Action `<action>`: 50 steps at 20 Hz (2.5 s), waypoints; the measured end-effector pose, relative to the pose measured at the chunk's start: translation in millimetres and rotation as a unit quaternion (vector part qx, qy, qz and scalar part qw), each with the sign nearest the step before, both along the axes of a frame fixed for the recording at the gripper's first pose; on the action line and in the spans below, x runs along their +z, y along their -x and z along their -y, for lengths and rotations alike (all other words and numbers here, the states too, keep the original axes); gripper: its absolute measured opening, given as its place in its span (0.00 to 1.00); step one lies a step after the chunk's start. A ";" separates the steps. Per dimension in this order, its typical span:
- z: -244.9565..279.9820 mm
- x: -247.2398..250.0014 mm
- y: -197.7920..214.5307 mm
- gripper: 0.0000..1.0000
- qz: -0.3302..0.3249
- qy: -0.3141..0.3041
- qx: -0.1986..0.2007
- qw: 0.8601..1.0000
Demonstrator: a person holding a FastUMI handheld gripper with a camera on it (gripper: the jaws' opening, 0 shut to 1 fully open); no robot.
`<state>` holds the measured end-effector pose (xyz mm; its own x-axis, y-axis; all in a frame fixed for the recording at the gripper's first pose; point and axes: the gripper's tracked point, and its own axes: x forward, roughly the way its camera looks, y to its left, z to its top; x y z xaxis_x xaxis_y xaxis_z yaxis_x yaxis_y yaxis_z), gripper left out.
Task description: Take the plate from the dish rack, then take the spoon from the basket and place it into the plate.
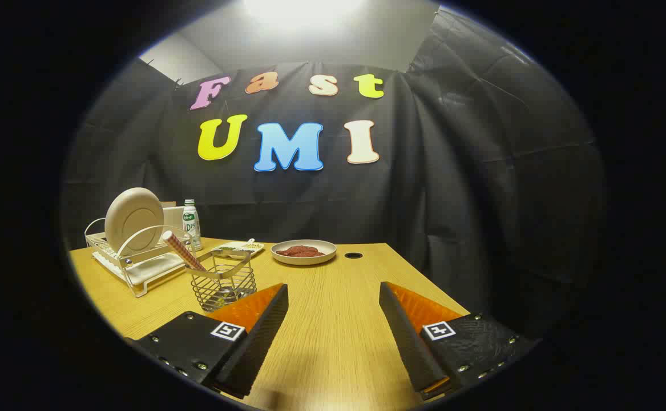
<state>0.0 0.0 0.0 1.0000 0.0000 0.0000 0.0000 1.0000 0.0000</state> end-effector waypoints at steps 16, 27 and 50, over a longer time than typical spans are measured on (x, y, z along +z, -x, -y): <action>12.1 9.1 -86.5 0.98 -0.002 -0.025 -0.021 0.999; -9.5 120.7 -18.3 0.98 0.010 0.033 -0.116 0.993; -391.7 151.0 -54.9 0.90 -0.107 0.035 -0.017 0.993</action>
<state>54.9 391.7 151.0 0.9764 -0.0408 -0.2121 0.0260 0.9970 -0.0722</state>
